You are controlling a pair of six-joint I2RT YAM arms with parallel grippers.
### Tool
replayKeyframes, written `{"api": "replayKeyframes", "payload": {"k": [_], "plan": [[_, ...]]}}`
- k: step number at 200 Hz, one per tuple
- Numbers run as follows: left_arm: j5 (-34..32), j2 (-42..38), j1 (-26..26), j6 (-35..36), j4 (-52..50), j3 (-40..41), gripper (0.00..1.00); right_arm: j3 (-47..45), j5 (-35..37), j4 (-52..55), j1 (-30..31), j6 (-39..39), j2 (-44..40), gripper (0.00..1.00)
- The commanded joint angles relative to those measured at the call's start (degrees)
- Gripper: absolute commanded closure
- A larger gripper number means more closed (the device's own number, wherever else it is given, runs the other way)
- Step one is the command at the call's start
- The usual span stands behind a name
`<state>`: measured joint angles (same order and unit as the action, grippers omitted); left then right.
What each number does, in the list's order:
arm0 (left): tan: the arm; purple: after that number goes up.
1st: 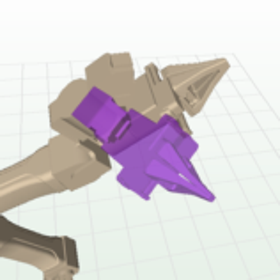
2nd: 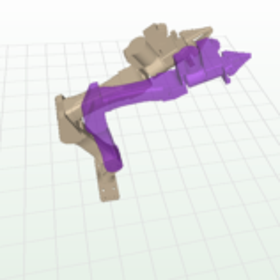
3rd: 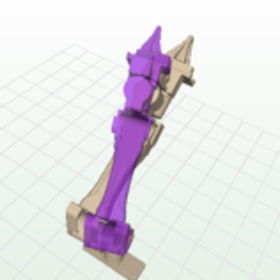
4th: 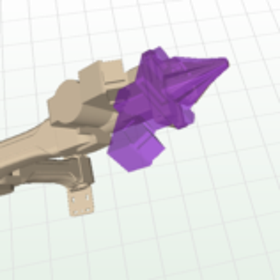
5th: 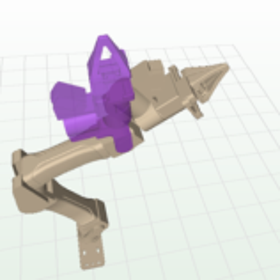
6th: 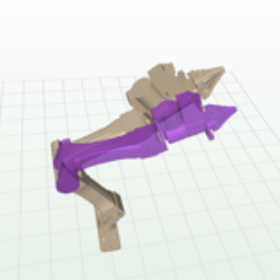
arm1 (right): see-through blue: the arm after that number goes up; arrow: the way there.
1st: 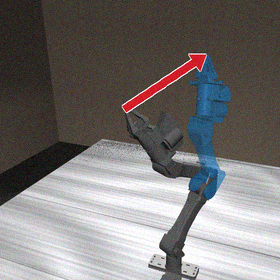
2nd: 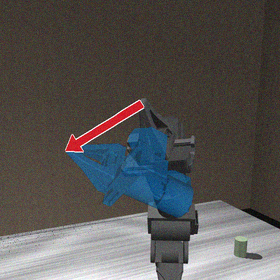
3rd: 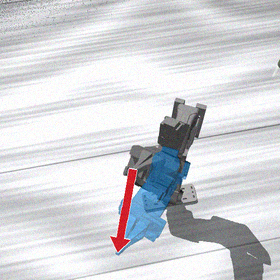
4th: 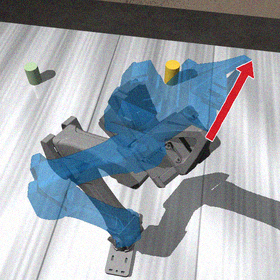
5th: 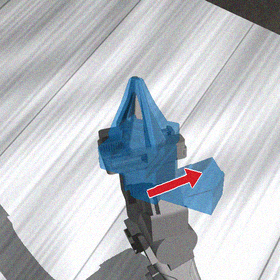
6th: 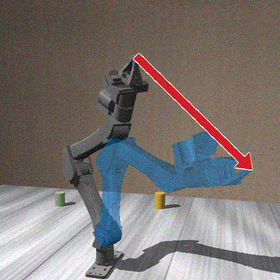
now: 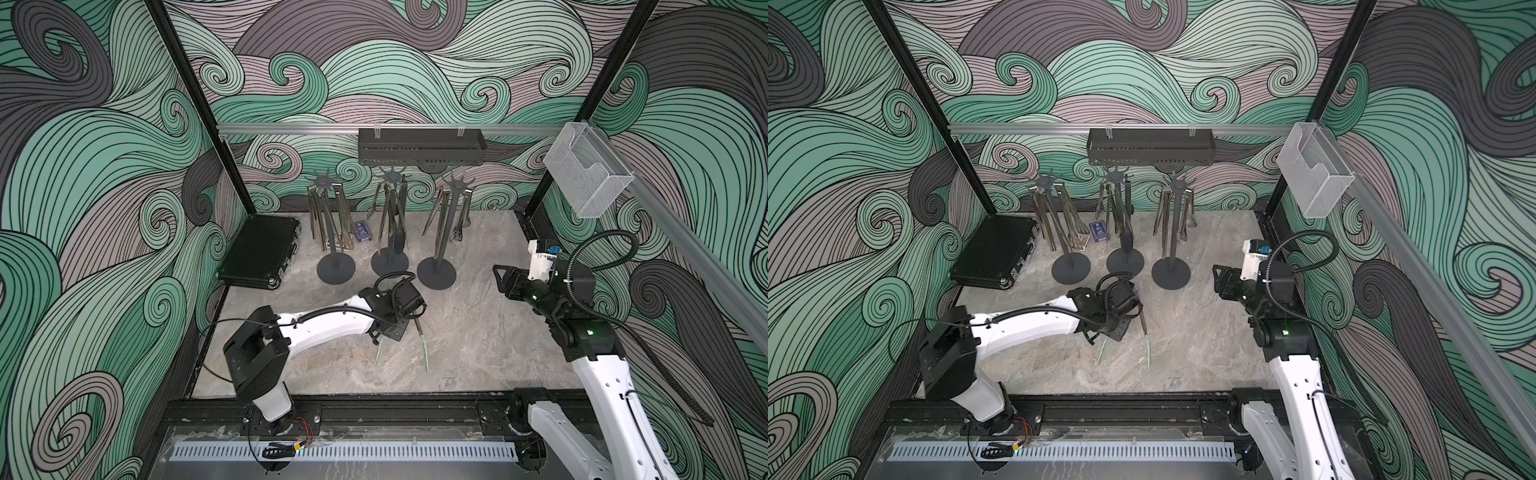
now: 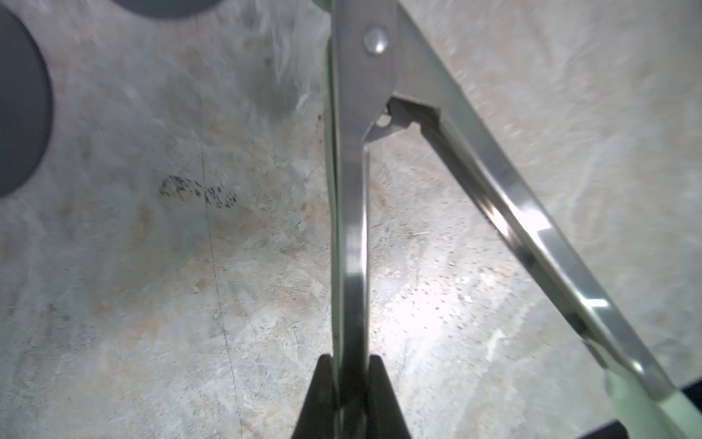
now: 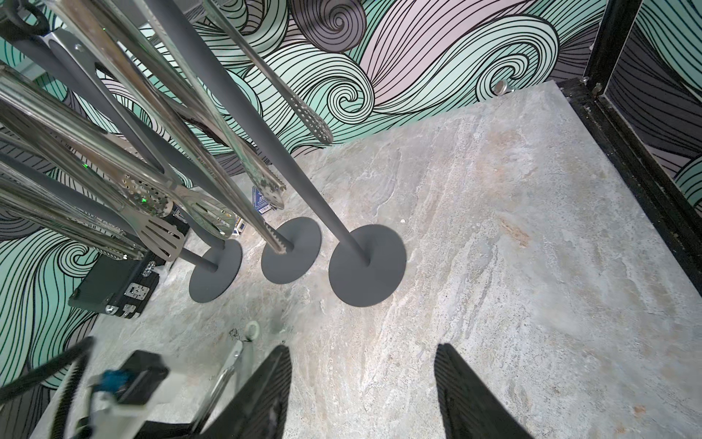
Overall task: Hang food tongs on kitchen utensil racks
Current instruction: Pick up the food tongs from the center of the board.
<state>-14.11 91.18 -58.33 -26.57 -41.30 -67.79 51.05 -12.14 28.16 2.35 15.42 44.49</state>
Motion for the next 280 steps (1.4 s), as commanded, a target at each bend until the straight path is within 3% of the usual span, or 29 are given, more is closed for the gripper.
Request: {"api": "replayKeyframes", "payload": {"k": [1,38,74,139,203,280], "plan": [[-3.1,-5.8,-2.5,1.5,-2.4,-1.6,1.00,1.1,1.4,1.1,0.1,0.0,-0.7,0.38],[-8.0,-12.8,-6.0,3.9,-1.2,-3.4,1.00,1.5,1.8,2.0,0.1,0.6,-1.0,0.39],[-12.7,-13.9,-7.5,9.3,2.4,-8.5,1.00,0.8,1.8,2.6,0.1,0.9,-1.6,0.39],[-19.1,-2.0,-7.1,21.1,-0.5,-30.9,1.00,-1.4,3.2,3.2,0.8,1.5,-1.2,0.40],[-16.4,5.8,-3.7,24.7,-1.7,-44.9,1.00,-1.0,2.7,3.9,0.8,0.2,0.0,0.40],[-14.8,9.3,0.6,22.9,-3.7,-49.2,1.00,-0.9,1.8,3.9,0.9,-0.5,1.9,0.40]]}}
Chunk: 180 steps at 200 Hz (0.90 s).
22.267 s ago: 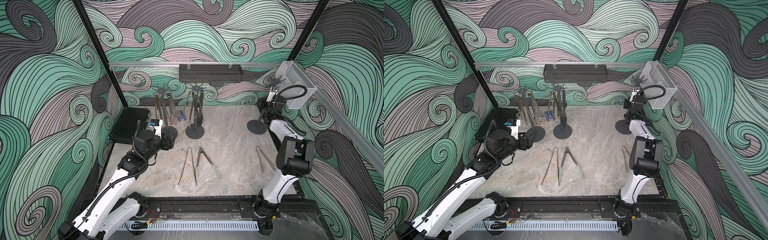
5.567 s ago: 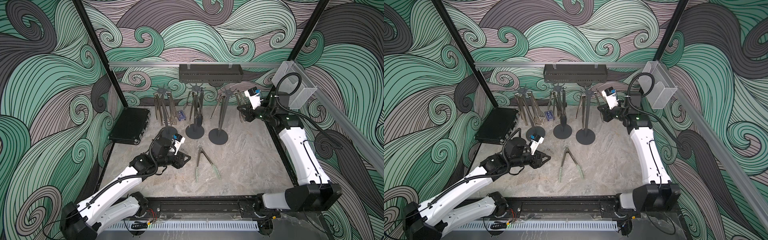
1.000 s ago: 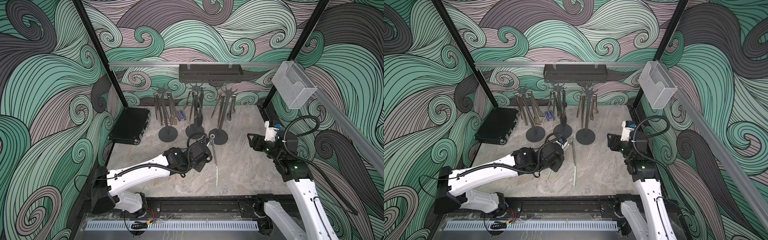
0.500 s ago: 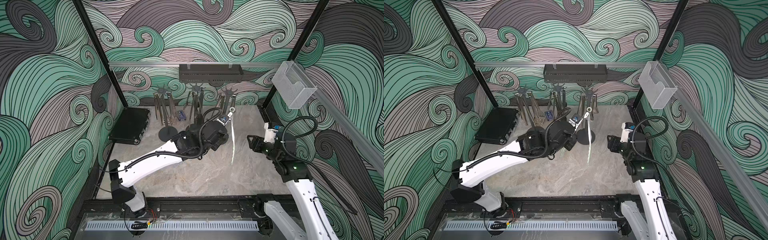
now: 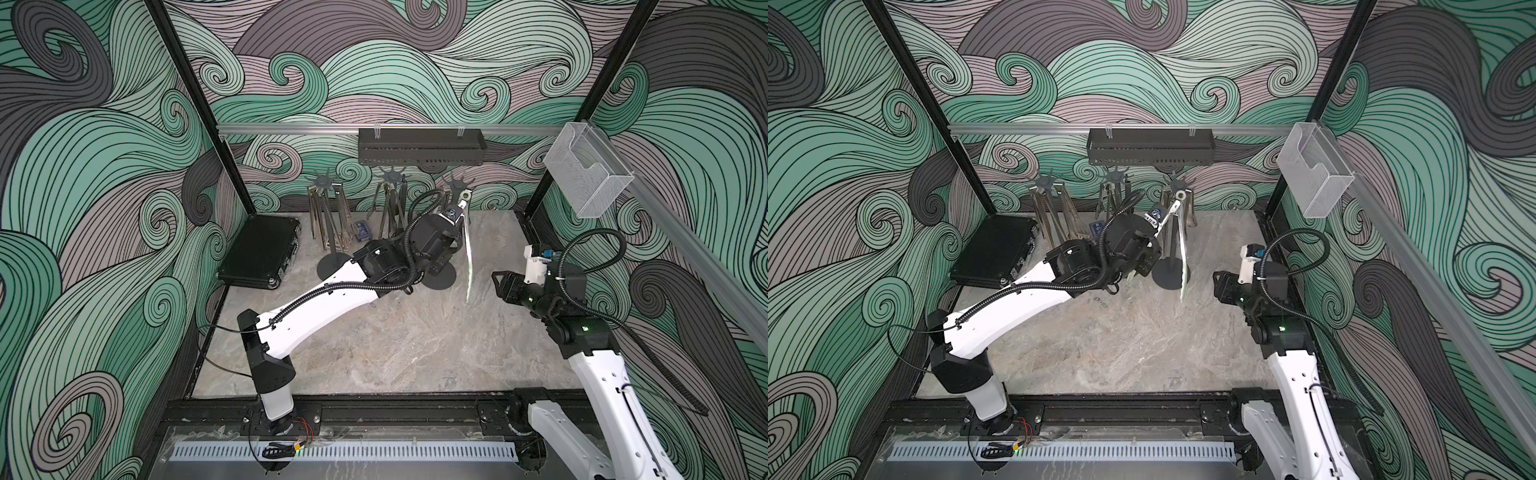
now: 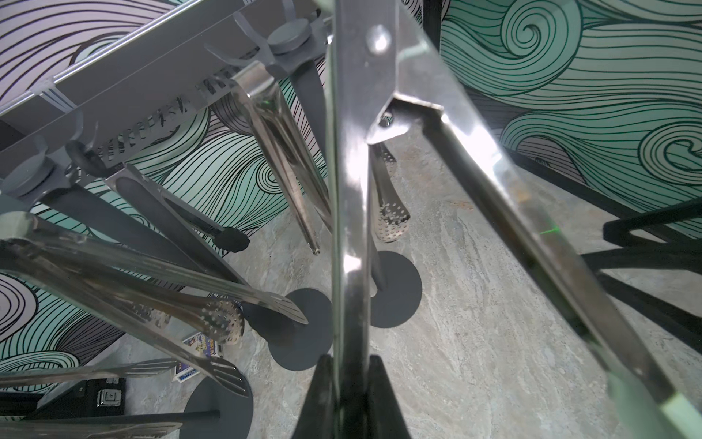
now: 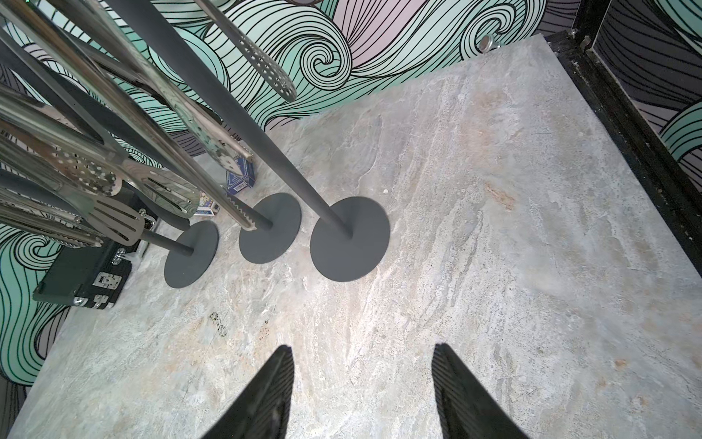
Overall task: Hang food tongs on kitchen utensil racks
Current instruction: Pick up the food tongs from the center of the board, then hang the food tongs on the rack.
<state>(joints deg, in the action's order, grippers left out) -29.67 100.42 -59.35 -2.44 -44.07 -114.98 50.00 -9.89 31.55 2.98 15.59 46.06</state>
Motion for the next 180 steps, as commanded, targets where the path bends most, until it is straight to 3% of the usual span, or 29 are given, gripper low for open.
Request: {"api": "replayKeyframes", "payload": {"k": [1,103,180], "plan": [[0.9,0.1,1.7,-1.2,-0.9,-2.0,1.00,0.2,-0.5,0.5,0.2,-0.7,0.4,0.40],[7.3,0.8,5.4,-2.8,1.2,-0.4,1.00,0.2,-0.9,0.1,0.2,-1.2,1.5,0.40],[7.7,0.9,6.4,-2.7,2.3,0.3,1.00,0.3,-1.2,0.1,0.2,-1.4,2.0,0.40]]}}
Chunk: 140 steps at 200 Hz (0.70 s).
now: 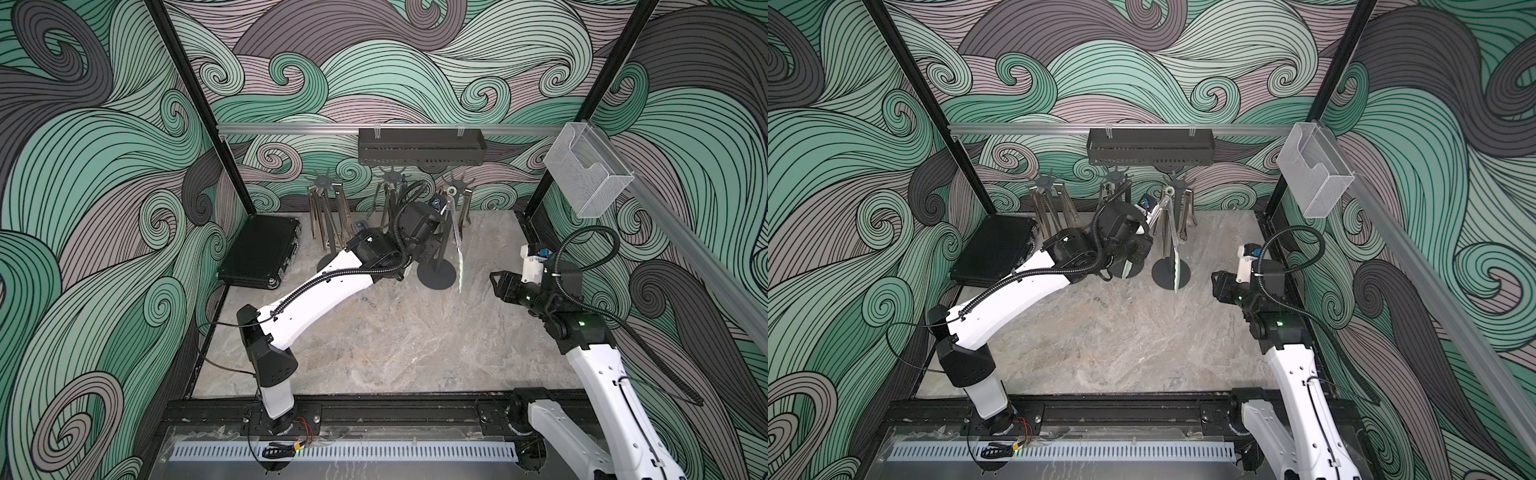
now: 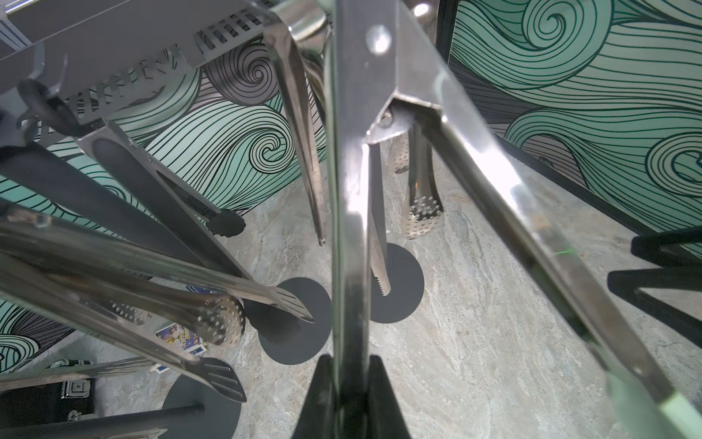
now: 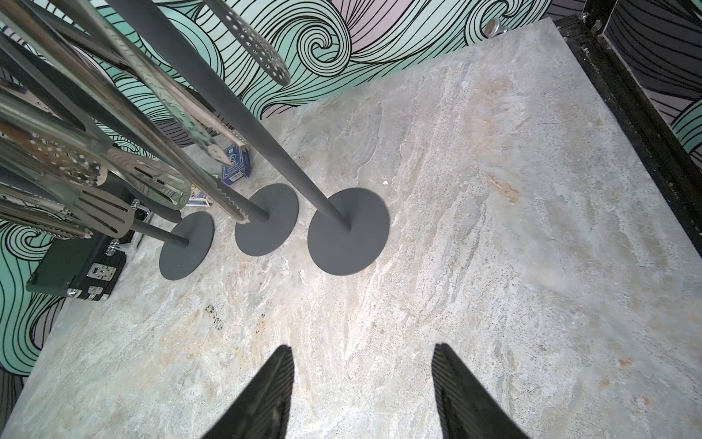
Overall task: Hang food tongs on kitchen utensil racks
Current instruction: Hang the food tongs on the rack.
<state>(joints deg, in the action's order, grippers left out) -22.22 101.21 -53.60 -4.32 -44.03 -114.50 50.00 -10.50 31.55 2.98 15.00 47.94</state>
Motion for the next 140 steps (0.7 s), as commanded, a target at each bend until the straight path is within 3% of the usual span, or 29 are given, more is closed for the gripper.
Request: {"api": "replayKeyframes", "payload": {"k": [1,92,140], "plan": [[0.2,0.1,0.7,-0.8,2.3,-0.1,1.00,0.3,-0.5,0.1,0.2,-0.9,0.1,0.40],[4.4,-0.1,1.1,-2.1,3.3,1.3,1.00,0.1,-0.7,0.0,0.2,-0.9,0.3,0.40],[3.3,0.7,1.1,-1.6,3.7,1.5,1.00,0.3,-0.8,-0.1,0.2,-0.9,0.3,0.40]]}}
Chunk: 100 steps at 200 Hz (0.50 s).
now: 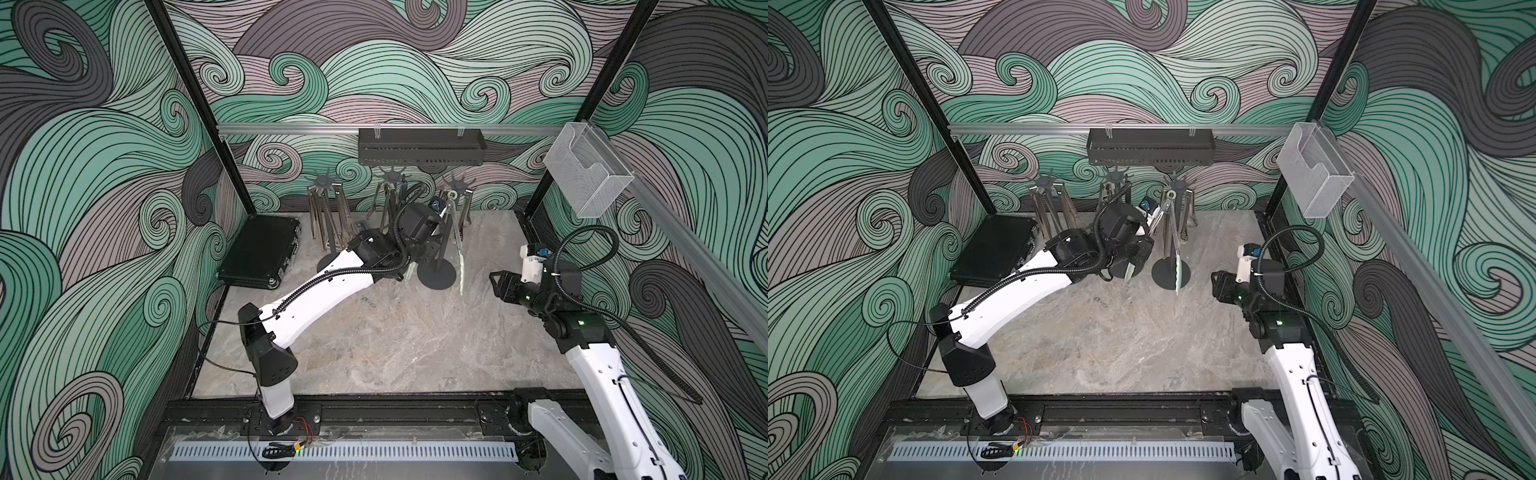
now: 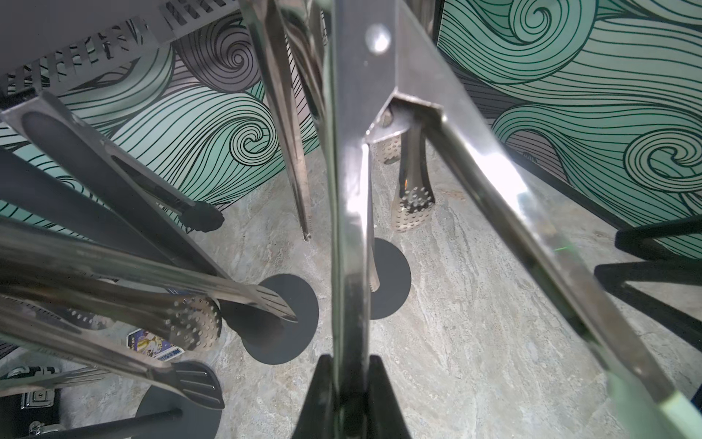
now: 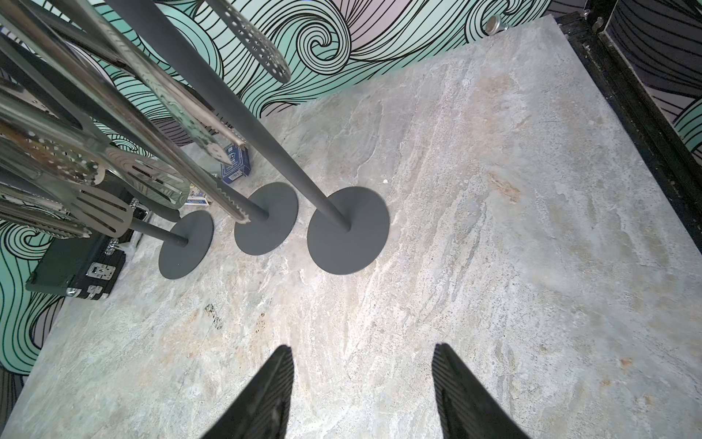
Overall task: Hang food tongs on kitchen utensil racks
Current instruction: Hang the food tongs on the rack.
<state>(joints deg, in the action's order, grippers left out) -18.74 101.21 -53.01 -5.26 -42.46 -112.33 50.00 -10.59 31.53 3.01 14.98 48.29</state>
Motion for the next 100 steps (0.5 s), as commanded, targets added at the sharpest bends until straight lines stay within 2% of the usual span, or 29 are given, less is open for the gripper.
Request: {"api": "replayKeyframes", "payload": {"k": [1,100], "plan": [[-0.2,0.7,0.5,-0.6,2.1,-0.7,1.00,0.3,-0.7,-0.1,0.2,-0.9,-0.1,0.40],[-0.5,2.7,0.5,-0.7,5.3,2.4,1.00,0.1,-0.9,-0.5,0.3,-0.8,0.1,0.39]]}}
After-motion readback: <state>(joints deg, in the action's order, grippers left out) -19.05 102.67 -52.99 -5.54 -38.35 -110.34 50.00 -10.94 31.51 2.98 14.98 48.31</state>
